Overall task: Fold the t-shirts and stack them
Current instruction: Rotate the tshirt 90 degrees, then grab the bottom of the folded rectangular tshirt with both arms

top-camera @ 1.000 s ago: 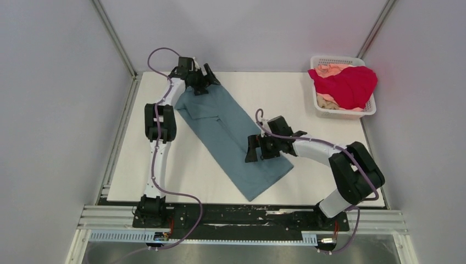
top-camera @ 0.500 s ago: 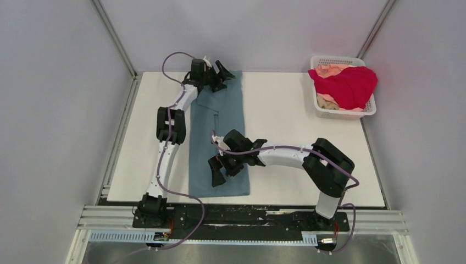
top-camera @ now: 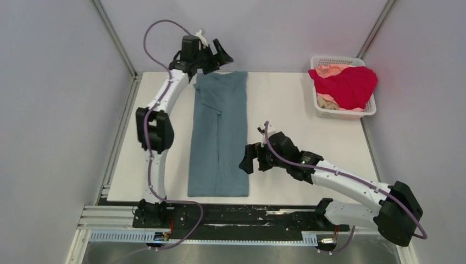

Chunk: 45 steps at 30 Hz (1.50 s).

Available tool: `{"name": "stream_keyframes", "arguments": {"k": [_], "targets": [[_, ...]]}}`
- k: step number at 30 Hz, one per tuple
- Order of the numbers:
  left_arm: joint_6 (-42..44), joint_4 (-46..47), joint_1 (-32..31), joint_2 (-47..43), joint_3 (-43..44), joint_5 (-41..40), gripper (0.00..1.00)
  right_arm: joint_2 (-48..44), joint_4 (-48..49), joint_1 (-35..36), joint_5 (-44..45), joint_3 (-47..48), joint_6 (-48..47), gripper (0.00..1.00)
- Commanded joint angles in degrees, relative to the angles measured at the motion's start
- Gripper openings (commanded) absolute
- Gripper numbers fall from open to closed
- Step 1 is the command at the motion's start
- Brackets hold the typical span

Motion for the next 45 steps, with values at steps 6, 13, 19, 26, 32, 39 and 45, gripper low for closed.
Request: {"name": "stream_keyframes", "arguments": {"k": [6,13,19,26,32,39,45], "targets": [[4.4,-0.9,-7.9,-59.2,-63.5,-25.6,1.00,-1.0,1.6,8.3,-7.6,-6.3,-5.4,1.00],[-8.6,-9.9,-18.5,-88.6,-97.3,-34.5,1.00,8.6,0.9,12.8,-2.5,-5.3,-4.4,0.98],[-20.3,-20.5,-23.4,-99.5,-108.8,-32.4,1.00,14.6,1.4,14.7,-0.9,-4.0,-3.6,0.91],[-23.9,-22.4,-23.9,-100.0,-116.6,-26.1,0.90,17.8,1.4,15.5,-0.1,-3.5,-2.8,0.78],[-24.3,-21.7,-24.8,-99.9,-118.8,-22.8,0.55,18.7,0.0,17.0,1.1,-3.6,-1.5,0.73],[-23.5,-19.9,-24.8,-100.4,-118.7,-23.9,0.17,18.0,-1.9,17.4,2.8,-4.5,-0.4,0.53],[-21.5,-14.8,-24.8,-100.1,-117.7,-22.5,0.00,19.1,-2.1,17.5,6.0,-3.4,-0.2,0.16]]}}
